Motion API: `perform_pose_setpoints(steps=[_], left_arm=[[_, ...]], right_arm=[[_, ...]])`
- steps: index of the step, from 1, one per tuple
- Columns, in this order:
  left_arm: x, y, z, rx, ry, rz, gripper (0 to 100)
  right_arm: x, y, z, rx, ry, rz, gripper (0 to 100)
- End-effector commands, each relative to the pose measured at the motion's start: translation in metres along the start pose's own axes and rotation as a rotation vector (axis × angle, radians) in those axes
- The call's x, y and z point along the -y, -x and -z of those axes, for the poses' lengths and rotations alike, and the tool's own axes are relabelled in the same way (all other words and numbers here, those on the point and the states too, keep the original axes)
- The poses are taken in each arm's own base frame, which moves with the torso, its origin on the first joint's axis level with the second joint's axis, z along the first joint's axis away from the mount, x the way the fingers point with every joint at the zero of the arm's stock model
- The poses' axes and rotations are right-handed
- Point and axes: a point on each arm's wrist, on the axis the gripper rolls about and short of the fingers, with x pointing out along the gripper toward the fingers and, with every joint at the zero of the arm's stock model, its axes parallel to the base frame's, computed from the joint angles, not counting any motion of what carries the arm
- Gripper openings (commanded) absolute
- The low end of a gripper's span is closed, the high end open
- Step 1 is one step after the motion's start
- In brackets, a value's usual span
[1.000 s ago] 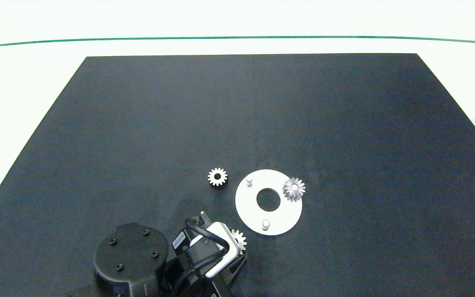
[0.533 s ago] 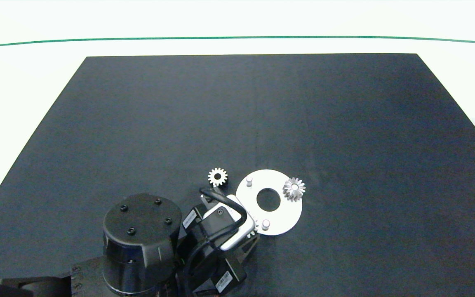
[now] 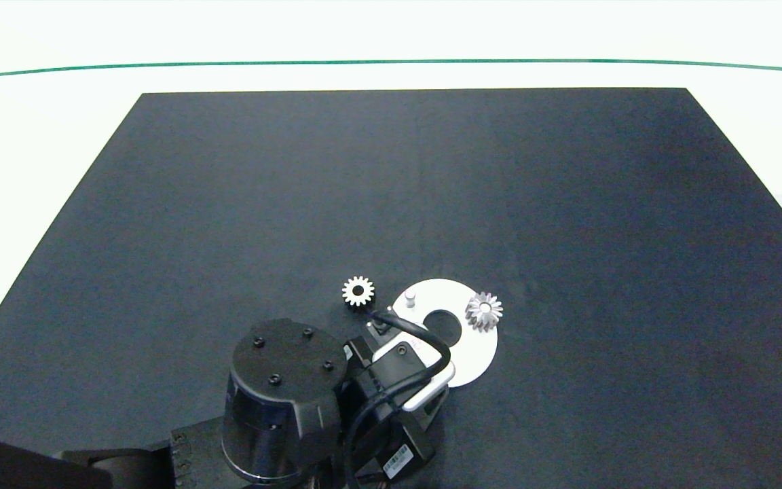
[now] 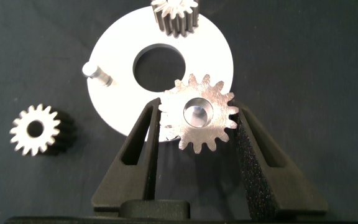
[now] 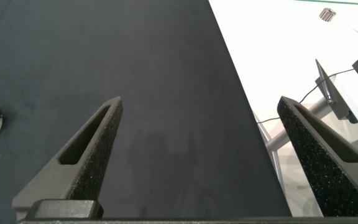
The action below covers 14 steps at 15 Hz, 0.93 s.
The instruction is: Install three planetary gears onto the carrier pins
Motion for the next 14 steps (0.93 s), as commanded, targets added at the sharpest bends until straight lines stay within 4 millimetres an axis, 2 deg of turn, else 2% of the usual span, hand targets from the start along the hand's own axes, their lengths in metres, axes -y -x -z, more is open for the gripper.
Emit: perform_pose_setpoints(steps=[1,14], left_arm=[[0.006,-0.008,0.002,-0.013,-0.009,0.014,19],[0.009,-0.021,0.002,-0.018,-0.010,0.015,19]], right_arm=[[0.000,-0.001,0.000,-0.005,0.004,0.002,100],[-0.001,-0.001,0.002,-0.010,0.007,-0.001,100]])
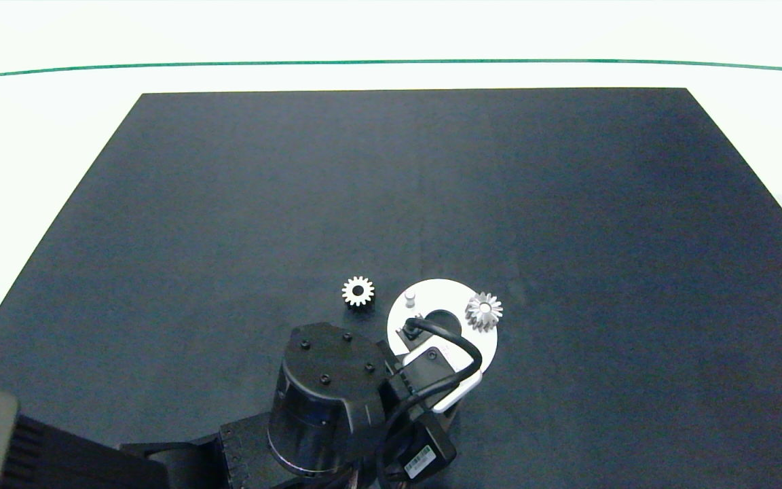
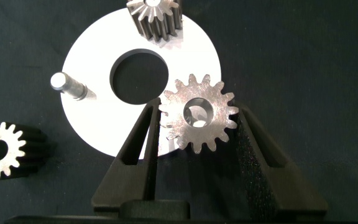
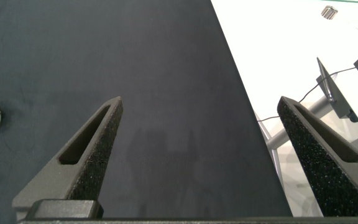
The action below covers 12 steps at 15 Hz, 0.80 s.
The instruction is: Install three planetary gears onto the carrier pins
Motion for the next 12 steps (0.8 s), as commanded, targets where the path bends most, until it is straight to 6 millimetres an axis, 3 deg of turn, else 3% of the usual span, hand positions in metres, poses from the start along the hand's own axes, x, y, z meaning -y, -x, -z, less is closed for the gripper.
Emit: perform_pose_setpoints(steps=[1,12], left_arm=[[-0.0002,-0.0028,0.0006,-0.001,-0.002,-0.004,19],[-0.0024,-0.0051,0.0018,-0.006,-0.020,-0.012,19]], right_arm=[[0.0001,0.0000,0.0001,-0.001,0.001,0.002,100],[0.0007,0.0011,0.0004,0.003,-0.001,0.001,100]])
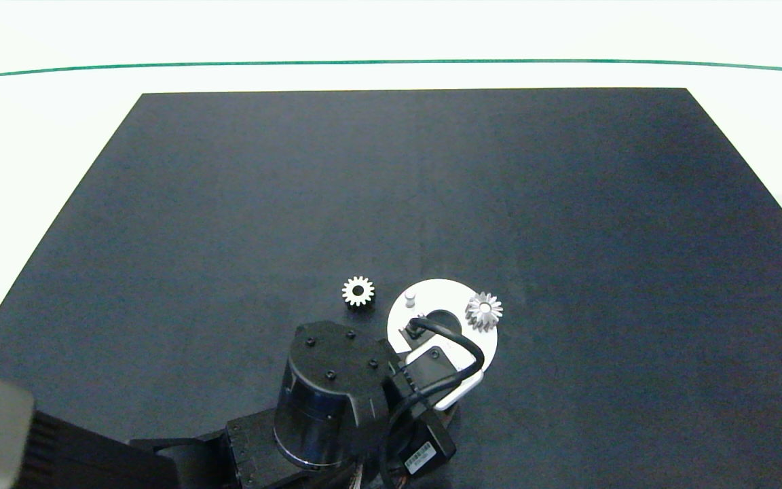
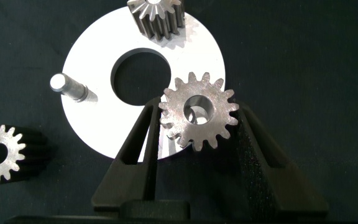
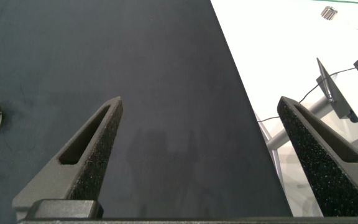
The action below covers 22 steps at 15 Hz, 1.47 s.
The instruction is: Install three planetary gears onto the carrier pins
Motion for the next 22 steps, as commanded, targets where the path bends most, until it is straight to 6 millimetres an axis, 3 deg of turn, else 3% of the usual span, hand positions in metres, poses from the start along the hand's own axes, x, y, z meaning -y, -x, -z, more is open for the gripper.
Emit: perform_pose_setpoints(steps=[1,22], left_arm=[[-0.0013,-0.0008,-0.0011,0.005,-0.002,-0.007,19],[-0.0024,-0.0035,0.0024,-0.007,-0.004,-0.011,19]], right_arm=[[0.0000,0.0000,0.0003,-0.002,0.002,0.001,100],[0.0003,0.0004,-0.0002,0.002,0.000,0.003,100]])
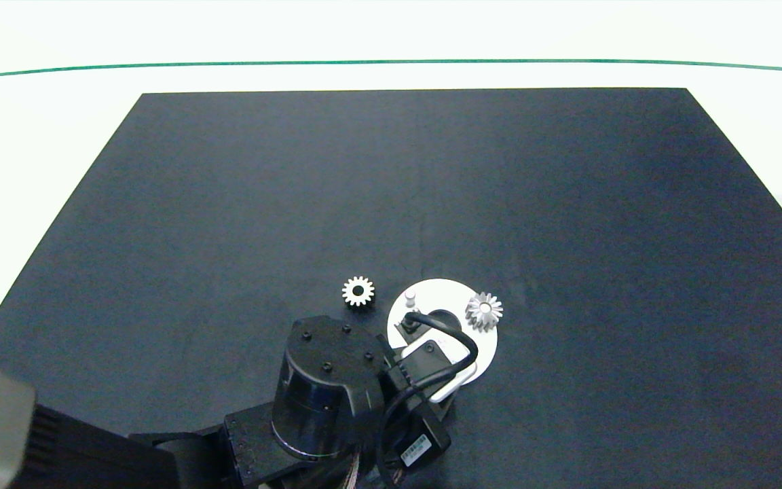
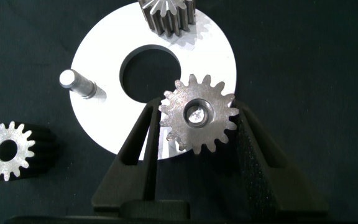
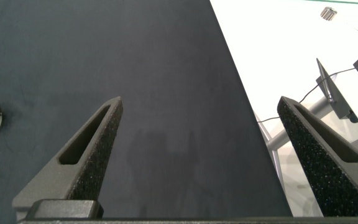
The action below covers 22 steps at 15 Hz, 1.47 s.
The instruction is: Install three planetary gears onto the carrier pins
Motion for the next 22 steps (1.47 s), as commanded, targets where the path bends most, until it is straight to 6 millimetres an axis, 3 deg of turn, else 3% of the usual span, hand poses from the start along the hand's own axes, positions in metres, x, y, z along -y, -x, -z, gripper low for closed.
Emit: perform_pose_setpoints(steps=[1,8,9,17,19,22], left_arm=[[0.003,-0.003,0.002,-0.006,-0.004,0.004,19],[0.003,-0.006,0.005,-0.018,-0.006,0.006,19],[0.004,-0.006,0.005,-0.019,-0.007,0.010,100],[0.002,-0.005,0.002,-0.008,-0.001,0.003,100],[-0.009,0.010,-0.012,0.032,0.008,-0.021,100],[-0.035,0.049,-0.029,-0.010,0.012,-0.031,100]], right_arm=[[0.000,0.000,0.000,-0.003,0.003,0.002,100],[0.000,-0.001,0.000,-0.004,0.004,0.001,100],[0.000,-0.001,0.000,-0.004,0.003,0.000,100],[0.000,-0.001,0.000,-0.004,0.003,0.001,100],[-0.001,-0.001,0.000,-0.006,0.004,0.001,100],[0.000,-0.001,0.000,-0.004,0.004,0.001,100]])
